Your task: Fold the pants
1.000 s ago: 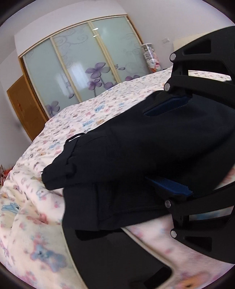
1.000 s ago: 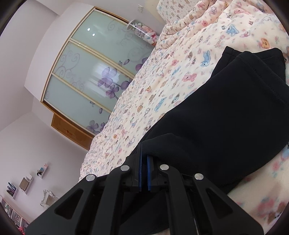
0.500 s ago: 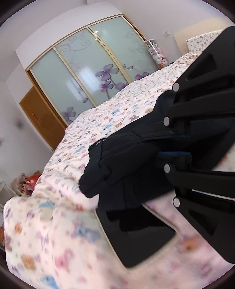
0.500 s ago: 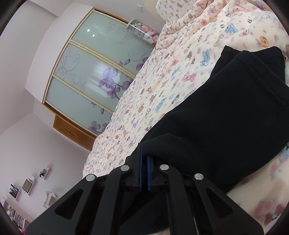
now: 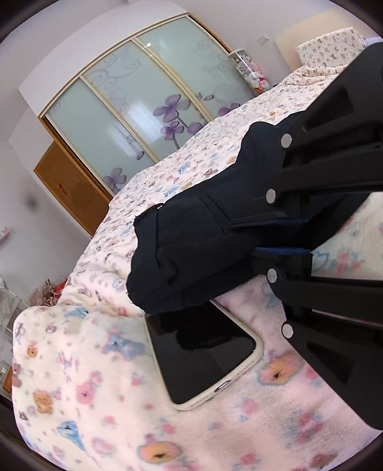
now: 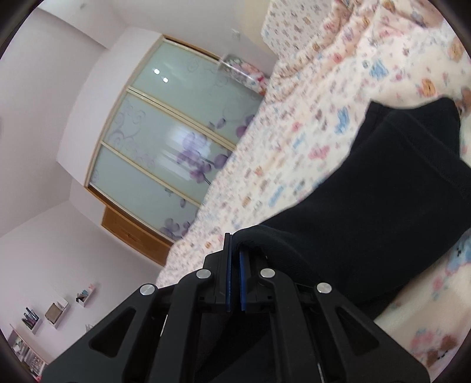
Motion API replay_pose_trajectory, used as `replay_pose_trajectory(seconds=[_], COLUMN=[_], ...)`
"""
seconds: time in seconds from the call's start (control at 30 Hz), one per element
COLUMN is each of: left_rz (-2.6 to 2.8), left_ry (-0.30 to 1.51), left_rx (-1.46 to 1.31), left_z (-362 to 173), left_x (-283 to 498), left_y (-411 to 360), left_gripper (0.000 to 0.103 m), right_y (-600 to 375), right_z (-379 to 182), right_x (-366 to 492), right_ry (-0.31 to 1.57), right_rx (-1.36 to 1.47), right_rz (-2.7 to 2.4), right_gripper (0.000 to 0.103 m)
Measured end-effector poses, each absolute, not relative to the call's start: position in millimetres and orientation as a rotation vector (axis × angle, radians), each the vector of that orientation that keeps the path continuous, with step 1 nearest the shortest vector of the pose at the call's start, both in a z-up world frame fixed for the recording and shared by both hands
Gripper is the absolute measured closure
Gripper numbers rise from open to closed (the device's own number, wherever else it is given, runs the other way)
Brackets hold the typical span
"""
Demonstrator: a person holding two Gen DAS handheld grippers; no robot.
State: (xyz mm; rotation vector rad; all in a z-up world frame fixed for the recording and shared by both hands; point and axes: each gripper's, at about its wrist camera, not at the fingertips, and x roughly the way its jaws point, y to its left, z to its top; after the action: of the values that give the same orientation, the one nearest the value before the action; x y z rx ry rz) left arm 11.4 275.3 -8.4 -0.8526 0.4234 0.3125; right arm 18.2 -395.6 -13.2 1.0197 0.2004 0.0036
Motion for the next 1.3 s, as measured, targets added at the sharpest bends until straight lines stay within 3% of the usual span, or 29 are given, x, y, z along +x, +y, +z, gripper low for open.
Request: replay_pose_trajectory(seconds=[0.2,0.43,0.5,0.6,0.67,0.73,0.8,0.87,0.97,1.13,1.3], left_rz=[0.331,0.335,0.332,0.397,0.398,0.356,0.281,0.147,-0.013,-0.090,-0.072], left_ry=[0.477,0.484,0.462,0.375,0.290,0.200,0.140,0.118,0.199,0.413,0.532], left_rx=[-0.829,-0.870,-0.875,-0.801,-0.718,-0.609,-0.539,-0.461,-0.387,-0.432,-0.517], left_z=[-14.9,-22.8,-18.2,0.7,17.3,31.4,38.5,42.0,38.2,14.5,-6.4], left_x=[16.8,19.0,14.3,-2.4,-14.0,-26.2,-33.2,-30.1,-10.0,28.7,43.3], left_y=[271.8,276.6,274.1,258.8,239.9,210.9,184.6,156.5,129.5,124.6,138.6], left_gripper=[0.085,0.080,0.058,0.036,0.032,0.025,0.009,0.004,0.002,0.002,0.002], right_y=[-392.1,-401.2,-402.7,-407.0,-411.8,-414.8,-423.2,-436.5,-460.3,-481.5,-492.7], right_z=[-5.8,-57.9,-53.5,-52.4,-52.6,-47.8,-40.3,-26.8,-12.5,-21.7,-9.2], right_x=[1.1,12.7,14.8,12.8,7.8,-2.2,-11.5,-26.4,-39.6,-45.7,-50.6], right_ry=[0.132,0.416,0.447,0.494,0.514,0.521,0.490,0.435,0.390,0.473,0.510], right_rx=[0.960,1.119,1.100,1.142,1.202,1.241,1.258,1.252,1.239,1.264,1.035], right_rz=[-0.049,-0.208,-0.187,-0.157,-0.122,-0.089,-0.081,-0.102,-0.168,-0.214,-0.426], right_gripper=[0.099,0.099,0.096,0.087,0.074,0.069,0.061,0.057,0.057,0.057,0.057])
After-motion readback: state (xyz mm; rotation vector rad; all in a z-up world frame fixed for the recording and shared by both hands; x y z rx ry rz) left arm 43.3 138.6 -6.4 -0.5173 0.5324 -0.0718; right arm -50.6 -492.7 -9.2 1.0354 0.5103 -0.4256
